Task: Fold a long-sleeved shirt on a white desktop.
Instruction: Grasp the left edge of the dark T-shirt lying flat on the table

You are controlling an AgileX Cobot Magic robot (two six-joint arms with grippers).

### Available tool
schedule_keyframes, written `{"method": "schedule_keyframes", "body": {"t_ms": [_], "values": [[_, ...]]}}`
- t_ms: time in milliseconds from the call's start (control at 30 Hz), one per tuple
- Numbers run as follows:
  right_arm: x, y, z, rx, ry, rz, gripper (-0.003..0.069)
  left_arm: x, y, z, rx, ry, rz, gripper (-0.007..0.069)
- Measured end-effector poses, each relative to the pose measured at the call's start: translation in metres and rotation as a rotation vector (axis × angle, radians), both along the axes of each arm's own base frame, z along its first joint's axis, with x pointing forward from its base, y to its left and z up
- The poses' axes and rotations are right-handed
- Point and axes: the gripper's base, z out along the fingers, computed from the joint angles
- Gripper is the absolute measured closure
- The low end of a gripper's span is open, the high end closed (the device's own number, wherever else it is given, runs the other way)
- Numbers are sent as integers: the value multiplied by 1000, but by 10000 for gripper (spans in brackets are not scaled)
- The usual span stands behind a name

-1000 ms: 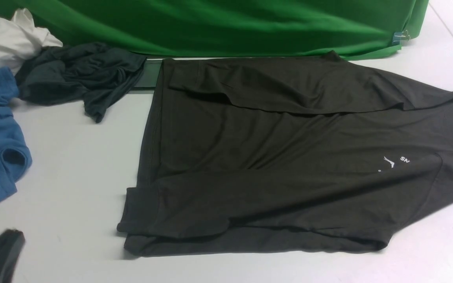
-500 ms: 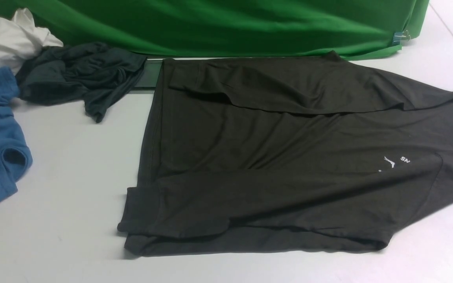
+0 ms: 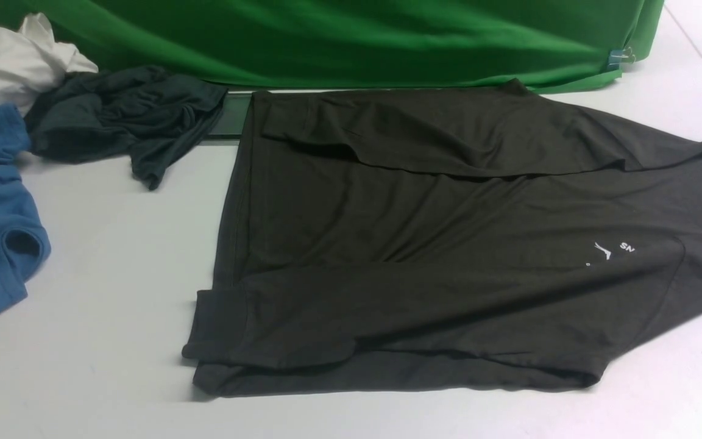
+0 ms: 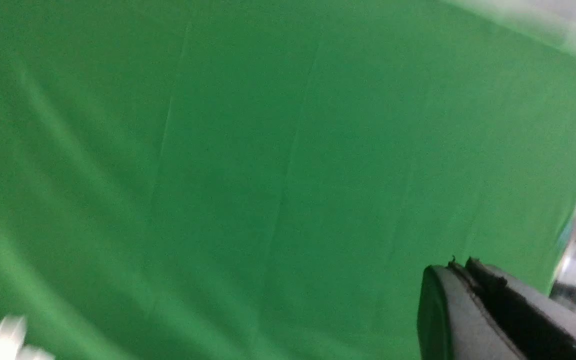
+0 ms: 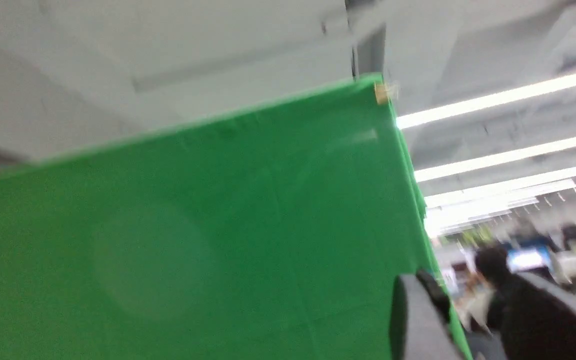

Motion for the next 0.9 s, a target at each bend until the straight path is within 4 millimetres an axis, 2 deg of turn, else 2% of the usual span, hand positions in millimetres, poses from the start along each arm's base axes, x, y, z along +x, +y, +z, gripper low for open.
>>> {"method": "schedule_keyframes", "body": {"t_ms": [67,133,200,333,533,567,600,700,733,767,900], "values": [[15,1,11,-60,92,-26,417,24,-1,1,48,98,9,605],[35,1,9,-119,221,-42,417,46,-3,-2,68,165,11,605],[53,2,-2,-147,350,-40,417,63,-4,-11,78,248,8,605],[78,3,-29,-124,613,-15,417,94,-7,-44,122,519,-5,601],[90,3,-57,-113,890,2,417,136,-10,-108,195,984,-40,547],[90,3,-57,-113,895,2,417,137,-10,-110,199,1004,-43,540],[93,3,-62,-115,943,4,417,148,-11,-127,227,1096,-61,510],[96,4,-68,-107,997,12,417,168,-13,-156,249,1222,-83,424],[96,4,-69,-104,1003,15,417,171,-13,-160,255,1234,-86,400],[97,5,-69,-104,1007,22,417,182,-15,-176,269,1282,-106,344],[97,12,-70,-134,1006,62,417,203,-21,-213,324,1346,-216,214]]}}
